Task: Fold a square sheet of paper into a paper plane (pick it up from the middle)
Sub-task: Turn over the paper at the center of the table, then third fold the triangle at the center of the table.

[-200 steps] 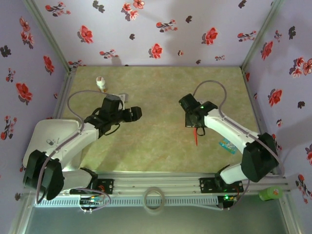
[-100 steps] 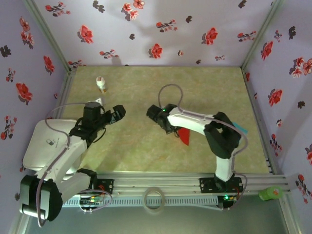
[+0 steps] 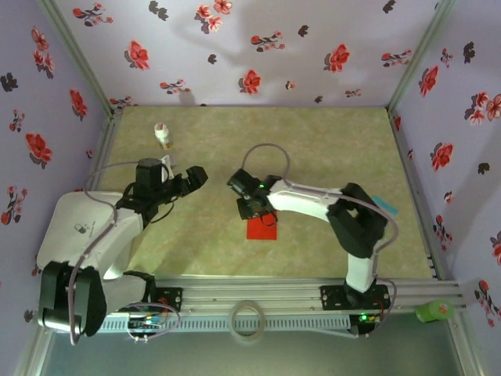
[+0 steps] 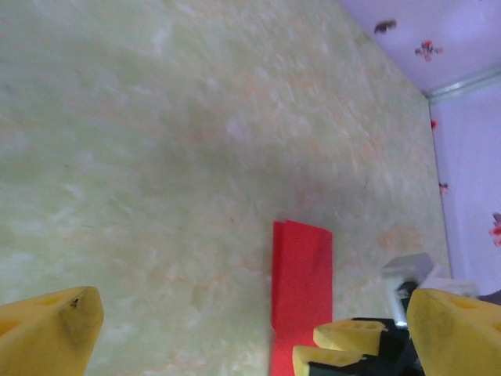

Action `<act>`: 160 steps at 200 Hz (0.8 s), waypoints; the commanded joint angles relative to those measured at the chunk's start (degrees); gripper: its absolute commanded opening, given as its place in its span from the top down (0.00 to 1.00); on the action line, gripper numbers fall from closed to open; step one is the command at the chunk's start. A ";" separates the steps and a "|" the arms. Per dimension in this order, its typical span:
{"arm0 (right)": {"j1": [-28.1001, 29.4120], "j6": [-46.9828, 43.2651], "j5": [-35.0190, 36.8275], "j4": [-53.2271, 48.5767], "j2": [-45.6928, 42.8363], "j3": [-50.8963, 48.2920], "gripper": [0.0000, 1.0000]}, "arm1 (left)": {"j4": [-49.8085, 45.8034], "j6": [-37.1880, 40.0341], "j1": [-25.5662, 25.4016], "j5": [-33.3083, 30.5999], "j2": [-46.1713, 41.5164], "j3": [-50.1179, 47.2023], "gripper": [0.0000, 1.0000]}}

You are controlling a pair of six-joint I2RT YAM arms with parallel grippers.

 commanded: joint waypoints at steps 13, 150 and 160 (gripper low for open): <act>-8.72 8.21 -14.31 21.27 -14.62 -16.80 0.56 | 3.01 -0.26 0.13 13.44 7.18 4.29 0.00; -20.39 20.74 -26.49 39.97 -8.04 -33.06 0.98 | -0.88 -1.88 -14.05 17.29 32.00 15.25 0.44; -20.46 20.52 -26.22 40.22 -6.99 -33.41 0.98 | -1.25 -1.88 -14.24 17.03 32.45 15.11 0.44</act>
